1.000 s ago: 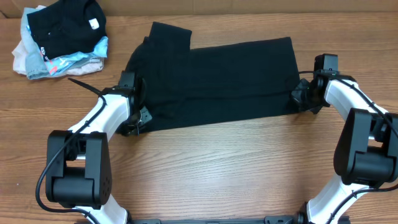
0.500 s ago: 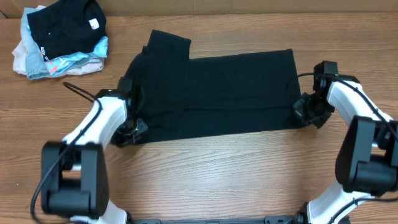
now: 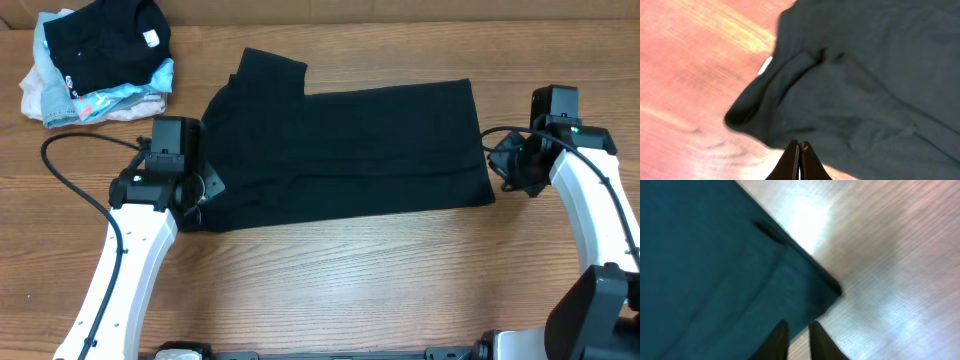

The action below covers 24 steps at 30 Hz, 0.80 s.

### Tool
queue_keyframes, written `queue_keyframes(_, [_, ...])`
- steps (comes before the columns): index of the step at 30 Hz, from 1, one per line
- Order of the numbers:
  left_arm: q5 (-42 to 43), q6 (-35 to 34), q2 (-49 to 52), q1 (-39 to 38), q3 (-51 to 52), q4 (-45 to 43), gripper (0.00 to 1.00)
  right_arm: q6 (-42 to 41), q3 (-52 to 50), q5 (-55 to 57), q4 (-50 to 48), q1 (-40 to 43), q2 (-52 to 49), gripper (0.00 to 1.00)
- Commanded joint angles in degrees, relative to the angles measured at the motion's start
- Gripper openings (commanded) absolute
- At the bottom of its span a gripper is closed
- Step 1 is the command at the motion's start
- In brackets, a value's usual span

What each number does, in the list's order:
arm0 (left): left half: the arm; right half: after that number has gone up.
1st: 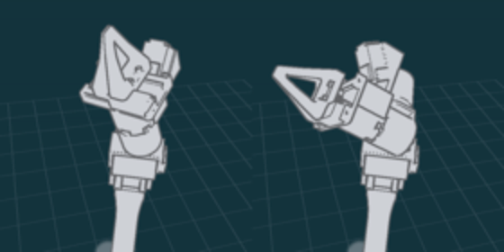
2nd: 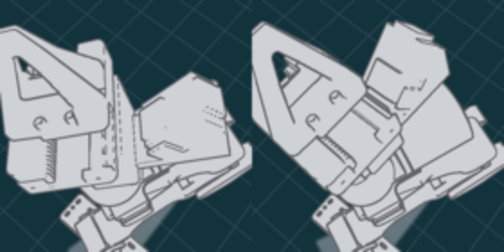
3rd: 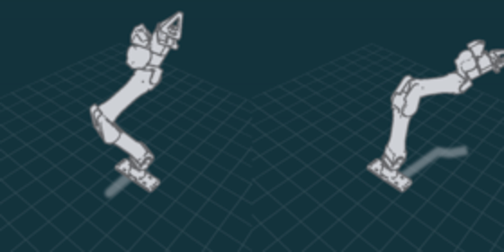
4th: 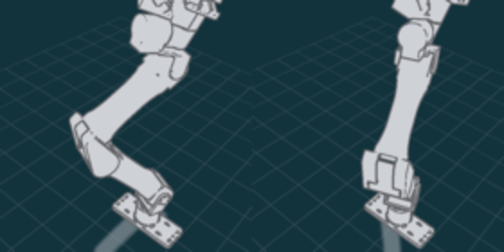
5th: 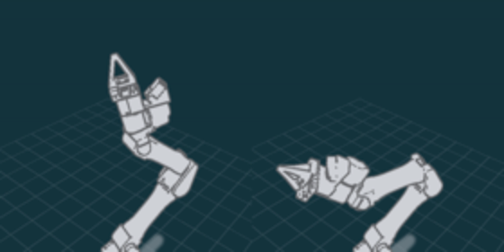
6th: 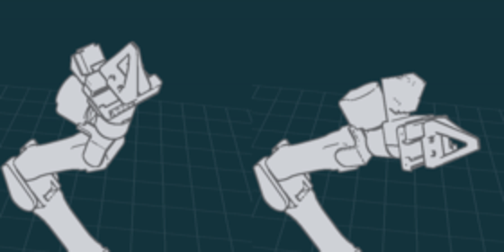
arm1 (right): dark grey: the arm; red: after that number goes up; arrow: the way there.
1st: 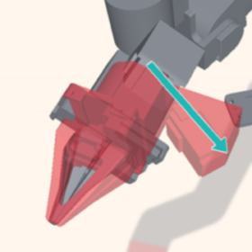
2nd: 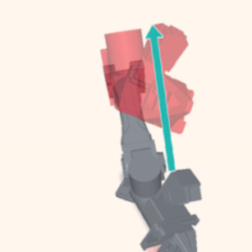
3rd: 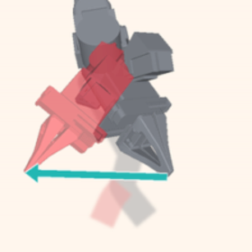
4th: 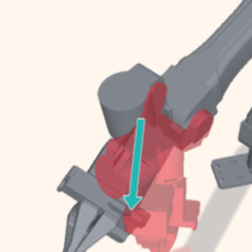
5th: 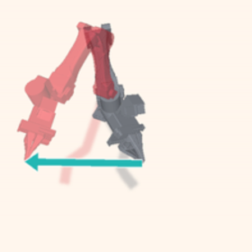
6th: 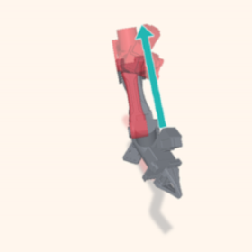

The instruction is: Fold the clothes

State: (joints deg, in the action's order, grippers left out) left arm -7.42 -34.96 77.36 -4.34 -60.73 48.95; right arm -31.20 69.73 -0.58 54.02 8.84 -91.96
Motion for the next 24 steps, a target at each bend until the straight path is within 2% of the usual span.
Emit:
queue_keyframes(1, [4.55, 6.29, 2.75, 0.57, 0.13, -2.14, 0.04, 2.12, 0.02, -4.11, -2.38, -0.22, -0.85, 0.20])
queue_keyframes(3, [7.23, 6.67, 5.57, 0.57, 0.15, -3.72, 0.04, 2.10, 0.00, -4.24, -3.61, -0.26, -2.08, 0.17])
queue_keyframes(6, [9.33, 6.71, 10.84, 0.57, 0.15, -6.08, 0.04, 2.08, -0.02, -4.52, -4.46, -0.28, -4.52, 0.04])
queue_keyframes(16, [9.86, 6.71, 25.64, 0.57, 0.15, -11.91, 0.04, 2.05, -0.02, -5.55, -8.13, -1.84, -14.38, 0.04])
queue_keyframes(24, [9.81, 6.21, 32.11, 0.57, 0.15, -11.28, 0.04, 0.98, -0.76, -4.81, -8.35, -2.47, -17.35, 0.04])
